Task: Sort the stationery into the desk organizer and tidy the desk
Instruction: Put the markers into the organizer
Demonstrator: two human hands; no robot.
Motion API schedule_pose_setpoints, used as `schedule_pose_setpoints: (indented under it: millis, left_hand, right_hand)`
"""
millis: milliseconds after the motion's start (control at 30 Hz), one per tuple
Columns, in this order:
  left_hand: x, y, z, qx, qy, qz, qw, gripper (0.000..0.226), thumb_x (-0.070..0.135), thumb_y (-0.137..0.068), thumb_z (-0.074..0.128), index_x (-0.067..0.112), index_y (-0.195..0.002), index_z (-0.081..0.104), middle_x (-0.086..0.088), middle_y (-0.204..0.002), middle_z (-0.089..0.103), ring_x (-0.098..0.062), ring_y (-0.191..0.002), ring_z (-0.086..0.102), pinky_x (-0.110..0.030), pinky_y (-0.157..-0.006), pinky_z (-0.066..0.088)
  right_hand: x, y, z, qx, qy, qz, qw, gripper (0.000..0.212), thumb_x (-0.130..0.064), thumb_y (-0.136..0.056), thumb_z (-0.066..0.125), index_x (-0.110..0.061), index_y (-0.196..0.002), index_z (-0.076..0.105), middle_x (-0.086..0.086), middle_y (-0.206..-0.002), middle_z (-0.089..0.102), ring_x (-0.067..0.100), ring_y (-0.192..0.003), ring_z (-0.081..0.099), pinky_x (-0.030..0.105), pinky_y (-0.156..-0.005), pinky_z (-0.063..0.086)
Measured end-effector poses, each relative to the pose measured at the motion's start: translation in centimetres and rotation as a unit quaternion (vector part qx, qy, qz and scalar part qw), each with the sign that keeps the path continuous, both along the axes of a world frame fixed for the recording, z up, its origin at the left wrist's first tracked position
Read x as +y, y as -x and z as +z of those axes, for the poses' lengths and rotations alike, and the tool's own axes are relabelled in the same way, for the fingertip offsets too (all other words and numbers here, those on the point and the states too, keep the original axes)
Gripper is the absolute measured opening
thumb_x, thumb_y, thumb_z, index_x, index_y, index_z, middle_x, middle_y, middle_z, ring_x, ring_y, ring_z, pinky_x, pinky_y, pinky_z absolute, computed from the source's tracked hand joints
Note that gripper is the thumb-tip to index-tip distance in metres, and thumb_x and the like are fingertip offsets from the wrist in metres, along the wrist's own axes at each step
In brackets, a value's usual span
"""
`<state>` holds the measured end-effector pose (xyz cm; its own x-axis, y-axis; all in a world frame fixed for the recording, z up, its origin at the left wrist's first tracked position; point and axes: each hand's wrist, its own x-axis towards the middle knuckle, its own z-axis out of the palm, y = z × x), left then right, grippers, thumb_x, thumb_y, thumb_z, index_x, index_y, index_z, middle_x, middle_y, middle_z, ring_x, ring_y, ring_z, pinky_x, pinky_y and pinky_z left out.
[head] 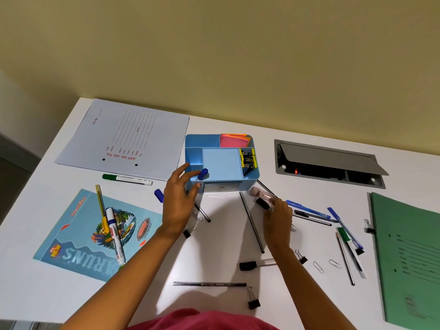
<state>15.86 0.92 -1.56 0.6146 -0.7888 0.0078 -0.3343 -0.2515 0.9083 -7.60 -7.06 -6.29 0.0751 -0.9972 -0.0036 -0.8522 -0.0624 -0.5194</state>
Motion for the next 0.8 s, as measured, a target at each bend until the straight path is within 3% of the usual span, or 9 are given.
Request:
schedule_pose_setpoints:
  millis: [167, 300, 433, 567, 700, 800]
  left_hand:
    - [-0.5, 0.1, 0.6, -0.056, -0.002, -0.018, 0.998, 0.04, 0.028, -0.085, 0.067, 0.028, -0.123, 0.059, 0.008, -0.138, 0.05, -0.014, -0.133, 0.038, -0.029, -0.108, 0.031]
    - [-1.3, -0.3, 0.7, -0.106, -0.017, -0.02, 0.994, 0.039, 0.036, -0.083, 0.068, 0.029, -0.12, 0.06, 0.005, -0.132, 0.057, -0.019, -0.131, 0.043, -0.046, -0.11, 0.032]
    - [-1.8, -0.3, 1.3, -0.153, -0.048, -0.019, 0.987, 0.03, 0.037, -0.085, 0.065, 0.031, -0.114, 0.062, 0.003, -0.127, 0.059, -0.018, -0.13, 0.043, -0.05, -0.113, 0.017]
    - [-1.4, -0.5, 2.2, -0.194, -0.048, 0.0, 0.98, 0.02, 0.03, -0.086, 0.065, 0.03, -0.106, 0.067, 0.004, -0.12, 0.062, -0.017, -0.128, 0.042, -0.044, -0.109, 0.008]
    - [-0.2, -1.4, 2.1, -0.236, -0.053, 0.019, 0.97, 0.022, 0.029, -0.089, 0.062, 0.03, -0.111, 0.066, 0.006, -0.116, 0.063, -0.017, -0.125, 0.044, -0.042, -0.105, 0.007]
    - [0.3, -1.8, 1.9, -0.243, -0.056, 0.024, 0.968, 0.026, 0.032, -0.09, 0.058, 0.035, -0.115, 0.064, 0.009, -0.112, 0.063, -0.013, -0.121, 0.045, -0.039, -0.103, 0.008]
  right_hand:
    - [0.4, 1.2, -0.2, 0.05, 0.024, 0.078, 0.995, 0.024, -0.005, -0.083, 0.068, -0.004, -0.106, 0.06, 0.016, -0.103, 0.063, 0.031, -0.097, 0.058, 0.043, -0.086, 0.051]
    - [0.0, 0.7, 0.3, 0.031, 0.051, 0.072, 0.996, 0.021, -0.007, -0.087, 0.064, -0.005, -0.108, 0.059, 0.013, -0.1, 0.063, 0.028, -0.092, 0.058, 0.035, -0.079, 0.049]
    - [-0.1, -1.1, 2.8, -0.06, 0.07, 0.013, 0.996, 0.021, -0.013, -0.094, 0.054, -0.009, -0.115, 0.054, 0.008, -0.102, 0.058, 0.023, -0.094, 0.056, 0.026, -0.075, 0.045]
    - [0.7, -3.6, 6.2, -0.186, 0.143, 0.052, 0.971, 0.042, -0.008, -0.095, 0.053, -0.009, -0.133, 0.037, 0.011, -0.122, 0.054, 0.013, -0.106, 0.053, 0.011, -0.088, 0.042]
    - [1.5, -6.5, 9.6, -0.286, 0.184, 0.102, 0.935, 0.039, -0.014, -0.097, 0.05, -0.019, -0.132, 0.033, 0.013, -0.118, 0.056, 0.017, -0.1, 0.059, 0.024, -0.087, 0.05]
    - [1.9, -9.2, 11.2, -0.323, 0.161, 0.146, 0.921, 0.035, -0.006, -0.095, 0.051, -0.018, -0.126, 0.038, 0.011, -0.108, 0.059, 0.015, -0.096, 0.059, 0.016, -0.087, 0.046]
